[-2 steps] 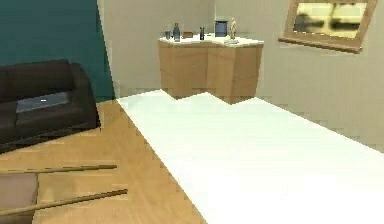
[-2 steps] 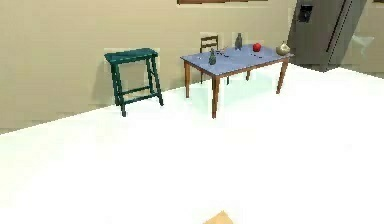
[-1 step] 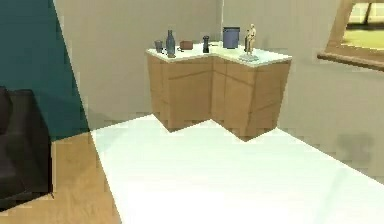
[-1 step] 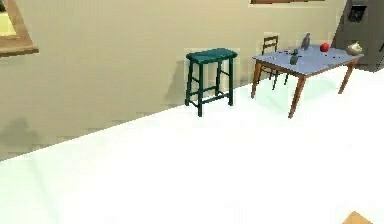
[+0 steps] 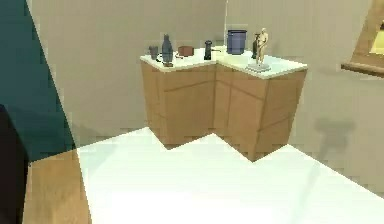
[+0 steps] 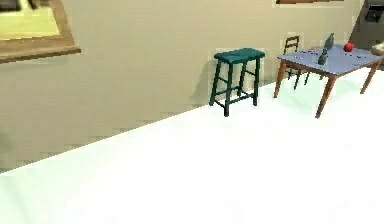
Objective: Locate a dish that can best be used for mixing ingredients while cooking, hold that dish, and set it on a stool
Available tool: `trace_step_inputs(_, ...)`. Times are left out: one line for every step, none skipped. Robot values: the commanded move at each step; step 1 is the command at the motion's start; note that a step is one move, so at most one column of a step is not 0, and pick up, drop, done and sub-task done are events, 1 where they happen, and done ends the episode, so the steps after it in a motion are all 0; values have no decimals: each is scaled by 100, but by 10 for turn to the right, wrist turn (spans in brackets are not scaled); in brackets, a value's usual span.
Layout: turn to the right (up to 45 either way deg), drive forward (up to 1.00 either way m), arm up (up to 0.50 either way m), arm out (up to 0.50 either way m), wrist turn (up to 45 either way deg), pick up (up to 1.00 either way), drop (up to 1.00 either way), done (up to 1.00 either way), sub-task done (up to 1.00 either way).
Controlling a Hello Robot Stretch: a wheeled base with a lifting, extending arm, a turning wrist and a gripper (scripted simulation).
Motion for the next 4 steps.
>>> trace_step_inputs(-180,0,0,0,0,0,0,0,0)
trace_step_inputs(0,100,0,0,0,0,0,0,0)
trace_step_inputs(-90,0,0,0,0,0,0,0,0)
trace_step_inputs(0,30,0,0,0,0,0,0,0)
